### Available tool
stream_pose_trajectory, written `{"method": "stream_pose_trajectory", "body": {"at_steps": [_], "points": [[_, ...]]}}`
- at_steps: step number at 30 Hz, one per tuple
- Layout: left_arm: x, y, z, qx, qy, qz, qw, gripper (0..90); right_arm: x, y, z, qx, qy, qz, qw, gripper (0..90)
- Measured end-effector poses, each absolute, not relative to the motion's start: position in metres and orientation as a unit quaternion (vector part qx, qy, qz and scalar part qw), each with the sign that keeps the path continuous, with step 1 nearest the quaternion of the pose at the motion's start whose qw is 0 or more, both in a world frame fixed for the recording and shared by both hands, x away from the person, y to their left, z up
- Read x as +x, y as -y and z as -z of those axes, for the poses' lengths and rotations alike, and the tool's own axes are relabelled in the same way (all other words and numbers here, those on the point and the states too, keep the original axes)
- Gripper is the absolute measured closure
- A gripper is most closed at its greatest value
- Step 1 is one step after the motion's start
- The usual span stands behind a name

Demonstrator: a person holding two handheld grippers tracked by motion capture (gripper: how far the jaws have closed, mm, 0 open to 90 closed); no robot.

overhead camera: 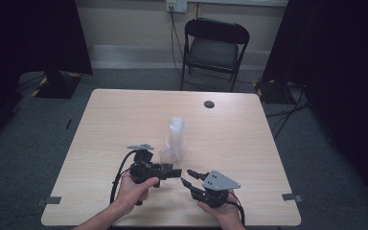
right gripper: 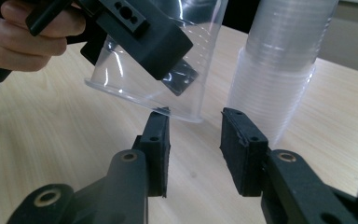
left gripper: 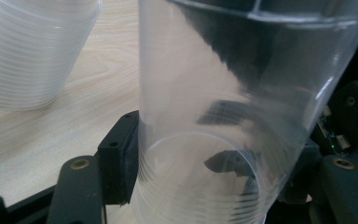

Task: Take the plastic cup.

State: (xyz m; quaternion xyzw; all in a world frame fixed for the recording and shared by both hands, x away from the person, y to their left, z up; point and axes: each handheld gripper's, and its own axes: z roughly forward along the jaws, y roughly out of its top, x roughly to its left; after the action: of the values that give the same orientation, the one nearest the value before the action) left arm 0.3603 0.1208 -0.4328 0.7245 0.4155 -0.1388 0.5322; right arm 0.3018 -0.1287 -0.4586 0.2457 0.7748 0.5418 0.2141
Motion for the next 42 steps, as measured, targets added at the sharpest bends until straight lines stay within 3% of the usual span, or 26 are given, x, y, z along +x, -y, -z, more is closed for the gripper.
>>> {"method": "stream_pose_trajectory", "body": {"at_steps": [7, 15, 42], "points": [[0.361, -0.123, 0.435, 0.696, -0.431, 0.172, 0.548, 35.7, 0.298, 0.124, 0.456, 0.234, -0.761, -0.557, 0.236, 67.9], [0.359, -0.119, 0.433, 0.691, -0.424, 0.174, 0.559, 34.7, 0.293, 0.123, 0.454, 0.221, -0.748, -0.565, 0.267, 68.6], [0.347, -0.103, 0.43, 0.68, -0.415, 0.229, 0.56, 35.0, 0.295, 0.125, 0.454, 0.227, -0.721, -0.595, 0.273, 74.9]]}}
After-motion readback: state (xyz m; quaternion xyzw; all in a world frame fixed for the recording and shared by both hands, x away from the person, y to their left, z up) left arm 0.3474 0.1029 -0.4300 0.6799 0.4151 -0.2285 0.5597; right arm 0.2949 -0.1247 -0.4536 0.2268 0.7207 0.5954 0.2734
